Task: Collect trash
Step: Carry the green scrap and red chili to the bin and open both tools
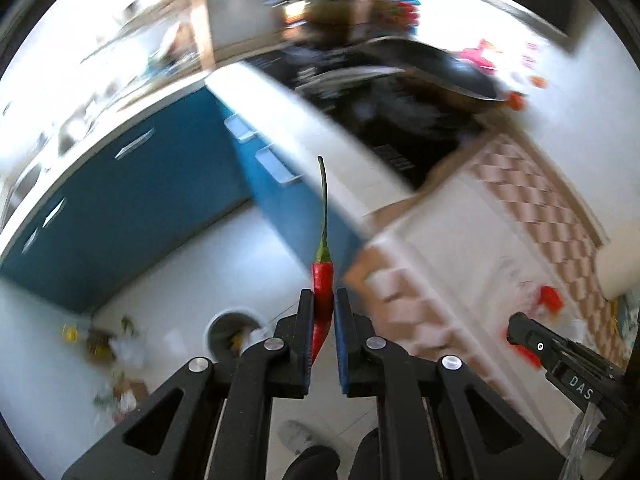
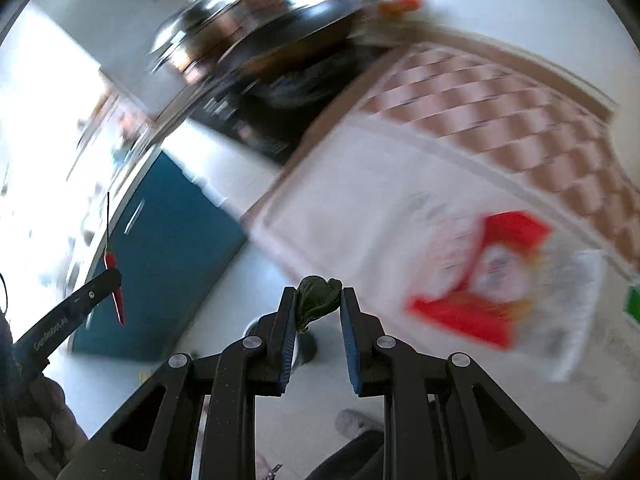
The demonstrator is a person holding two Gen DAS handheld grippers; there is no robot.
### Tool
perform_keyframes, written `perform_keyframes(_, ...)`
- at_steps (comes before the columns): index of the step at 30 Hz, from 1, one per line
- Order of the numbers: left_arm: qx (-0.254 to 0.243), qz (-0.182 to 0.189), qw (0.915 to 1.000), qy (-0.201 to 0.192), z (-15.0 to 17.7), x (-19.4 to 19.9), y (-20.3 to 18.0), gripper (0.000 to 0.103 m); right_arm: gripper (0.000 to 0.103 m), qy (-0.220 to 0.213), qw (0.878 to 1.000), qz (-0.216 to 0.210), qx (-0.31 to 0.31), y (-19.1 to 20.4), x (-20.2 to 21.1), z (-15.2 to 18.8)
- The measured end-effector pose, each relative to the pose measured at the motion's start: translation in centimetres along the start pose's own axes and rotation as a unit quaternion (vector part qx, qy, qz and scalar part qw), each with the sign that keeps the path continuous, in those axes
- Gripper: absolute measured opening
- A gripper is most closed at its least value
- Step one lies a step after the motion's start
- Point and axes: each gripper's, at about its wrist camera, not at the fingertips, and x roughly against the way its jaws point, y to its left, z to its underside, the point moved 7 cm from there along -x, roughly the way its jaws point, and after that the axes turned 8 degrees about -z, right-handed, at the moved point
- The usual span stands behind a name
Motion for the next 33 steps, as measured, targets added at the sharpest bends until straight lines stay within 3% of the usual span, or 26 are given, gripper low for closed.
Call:
perform_keyframes(4,0.060,-0.017,0.9968,0.051,3.4,-4.5,7.0,0.007,0.022,0.053,0.997,-0.015,0.052,6.7,-6.9,3.6)
perform_keyframes(7,0.112,-0.003,0.9883,0.104,6.7,-9.2,11.5,0.007,0.022,0.107,0.991,-0.025,0.082,10.7,-12.8,6.7)
perform_keyframes(12,0.208,0.045,0.9604,0.180,12.7,-19.7,17.2,0.007,0.022,0.192,0.973,-0.044,0.121,14.1,-24.6,12.0)
perform_keyframes(17,0.280,0.084,0.9275,0.233,17.7,-32.0,20.5,0.007,0.022,0.259,0.958,-0.051,0.115,13.4,-38.1,17.5)
perform_keyframes(24,0.307,0.102,0.9043,0.278,22.3,-46.7,21.9,0.007,0.022,0.318,0.939,-0.053,0.119,9.8,-54.2,23.7)
perform_keyframes(28,0.300,0.097,0.9002,0.300,24.4,-52.0,22.5,0.007,0.022,0.335,0.931,-0.049,0.139,8.6,-60.6,26.3)
perform_keyframes(33,0.297,0.090,0.8993,0.308,25.7,-54.3,23.3,0.008,0.023,0.347,0.924,-0.047,0.152,7.5,-65.6,28.0)
